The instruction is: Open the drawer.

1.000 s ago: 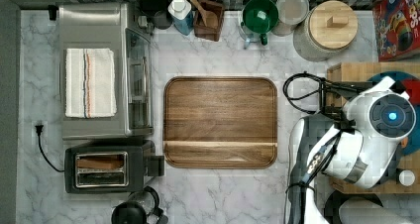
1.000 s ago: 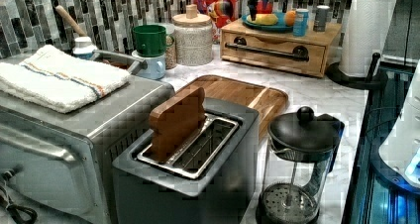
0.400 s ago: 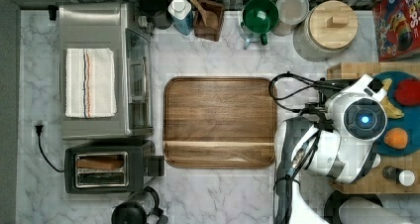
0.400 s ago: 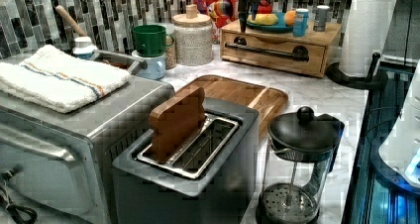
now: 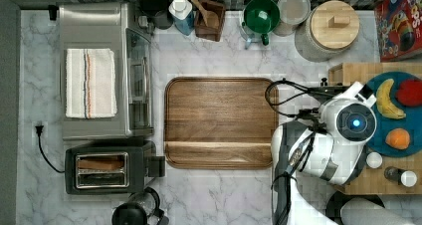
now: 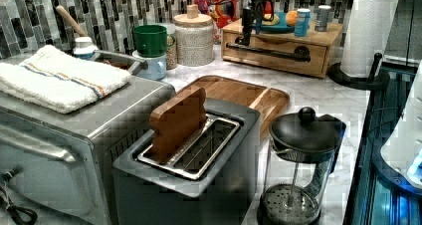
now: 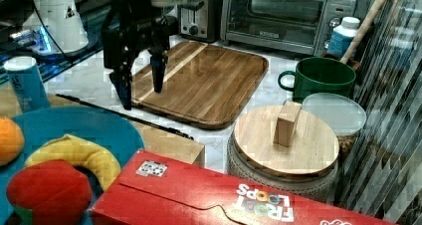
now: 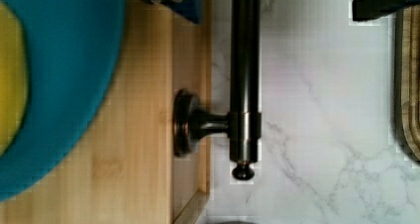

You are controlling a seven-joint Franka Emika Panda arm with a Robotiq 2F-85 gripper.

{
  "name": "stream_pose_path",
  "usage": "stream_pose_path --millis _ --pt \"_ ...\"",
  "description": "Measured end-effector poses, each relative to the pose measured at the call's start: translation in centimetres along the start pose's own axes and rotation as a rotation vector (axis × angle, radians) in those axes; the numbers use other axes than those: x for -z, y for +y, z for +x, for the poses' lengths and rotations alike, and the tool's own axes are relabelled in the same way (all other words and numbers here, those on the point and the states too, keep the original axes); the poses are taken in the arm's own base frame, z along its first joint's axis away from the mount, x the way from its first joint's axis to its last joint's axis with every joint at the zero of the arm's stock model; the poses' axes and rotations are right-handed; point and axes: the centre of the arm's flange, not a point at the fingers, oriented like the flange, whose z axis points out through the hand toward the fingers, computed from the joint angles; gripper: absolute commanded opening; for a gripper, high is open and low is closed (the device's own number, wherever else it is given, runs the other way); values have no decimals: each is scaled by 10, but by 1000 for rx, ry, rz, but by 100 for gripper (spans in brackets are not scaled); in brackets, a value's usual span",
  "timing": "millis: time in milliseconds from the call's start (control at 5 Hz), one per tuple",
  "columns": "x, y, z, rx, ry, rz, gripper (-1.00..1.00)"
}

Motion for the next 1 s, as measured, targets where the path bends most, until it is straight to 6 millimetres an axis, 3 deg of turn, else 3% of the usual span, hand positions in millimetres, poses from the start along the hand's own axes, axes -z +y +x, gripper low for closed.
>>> stream_pose_path --millis 400,1000 --pt "-36 3 -24 -8 -43 -16 100" --pt "-71 -7 -33 -19 -113 24 100"
